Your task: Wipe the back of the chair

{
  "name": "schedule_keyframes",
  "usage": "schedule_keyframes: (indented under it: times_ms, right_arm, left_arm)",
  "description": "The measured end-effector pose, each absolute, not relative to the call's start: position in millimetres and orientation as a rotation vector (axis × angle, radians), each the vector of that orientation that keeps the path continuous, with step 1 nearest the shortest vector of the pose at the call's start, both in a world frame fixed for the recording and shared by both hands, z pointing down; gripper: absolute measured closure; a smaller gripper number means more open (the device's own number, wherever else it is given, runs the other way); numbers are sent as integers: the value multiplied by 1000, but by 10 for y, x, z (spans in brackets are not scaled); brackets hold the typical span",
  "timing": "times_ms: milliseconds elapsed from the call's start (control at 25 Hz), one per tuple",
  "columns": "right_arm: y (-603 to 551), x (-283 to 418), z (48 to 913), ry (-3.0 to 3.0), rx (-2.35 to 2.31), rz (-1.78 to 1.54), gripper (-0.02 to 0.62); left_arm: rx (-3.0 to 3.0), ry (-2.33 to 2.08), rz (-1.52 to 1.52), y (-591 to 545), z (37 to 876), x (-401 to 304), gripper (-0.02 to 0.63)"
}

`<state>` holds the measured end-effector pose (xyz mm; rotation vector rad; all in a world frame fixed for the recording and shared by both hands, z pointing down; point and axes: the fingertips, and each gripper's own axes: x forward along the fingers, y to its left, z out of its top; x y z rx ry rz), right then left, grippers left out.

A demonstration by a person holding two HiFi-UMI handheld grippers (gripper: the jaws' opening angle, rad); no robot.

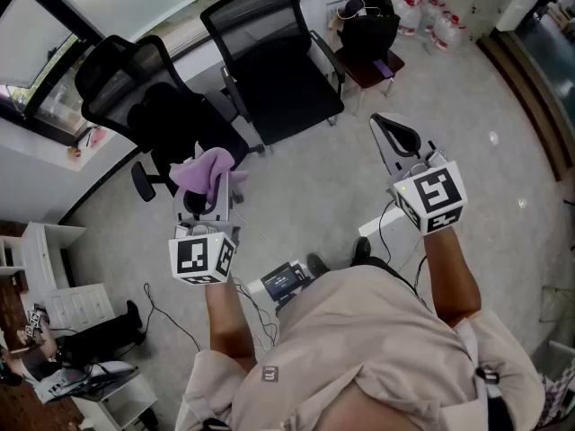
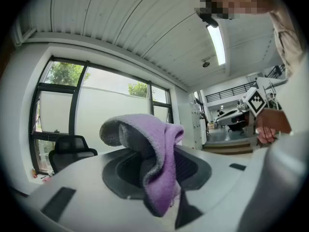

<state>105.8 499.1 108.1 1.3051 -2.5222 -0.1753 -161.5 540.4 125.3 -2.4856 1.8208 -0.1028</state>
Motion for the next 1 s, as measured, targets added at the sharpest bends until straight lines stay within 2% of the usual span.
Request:
schedule_keyframes:
  times_ms: [1000]
  right_arm:
    - [4906,913,1262,-2519,1343,-142,600]
  left_arm:
    - [-2500,1796,-122,5325,1409,-1749,460]
